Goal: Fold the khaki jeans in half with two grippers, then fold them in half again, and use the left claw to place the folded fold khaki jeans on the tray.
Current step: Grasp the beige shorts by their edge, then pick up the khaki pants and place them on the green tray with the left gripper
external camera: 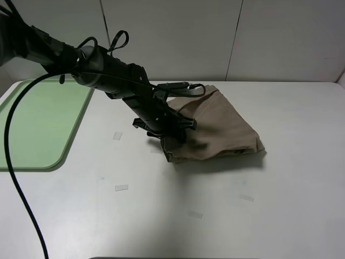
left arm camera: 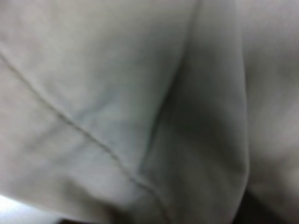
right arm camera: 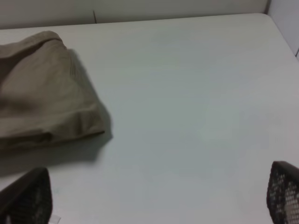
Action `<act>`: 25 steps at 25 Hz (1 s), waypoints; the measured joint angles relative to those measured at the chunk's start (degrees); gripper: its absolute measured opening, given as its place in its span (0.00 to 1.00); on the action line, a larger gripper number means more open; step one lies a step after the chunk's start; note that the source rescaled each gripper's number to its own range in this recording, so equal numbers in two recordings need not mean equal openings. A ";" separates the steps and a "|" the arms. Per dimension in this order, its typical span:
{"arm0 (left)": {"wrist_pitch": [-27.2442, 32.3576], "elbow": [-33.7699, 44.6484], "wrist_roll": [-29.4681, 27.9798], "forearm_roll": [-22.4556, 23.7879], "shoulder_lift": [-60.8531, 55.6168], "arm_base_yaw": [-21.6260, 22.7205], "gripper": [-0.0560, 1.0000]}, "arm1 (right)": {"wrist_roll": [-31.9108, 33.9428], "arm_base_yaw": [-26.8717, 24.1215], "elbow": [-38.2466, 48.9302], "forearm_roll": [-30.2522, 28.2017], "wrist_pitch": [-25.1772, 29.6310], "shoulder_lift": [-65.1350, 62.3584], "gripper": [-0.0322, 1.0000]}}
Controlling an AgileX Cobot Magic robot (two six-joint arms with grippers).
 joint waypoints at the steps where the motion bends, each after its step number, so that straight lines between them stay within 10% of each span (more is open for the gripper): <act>1: -0.04 0.00 0.00 -0.14 0.00 0.00 0.21 | 0.00 0.00 0.00 0.00 0.00 0.00 1.00; 25: 13.85 -1.66 0.00 7.55 -6.13 5.39 0.15 | 0.00 0.00 0.00 0.00 0.00 0.00 1.00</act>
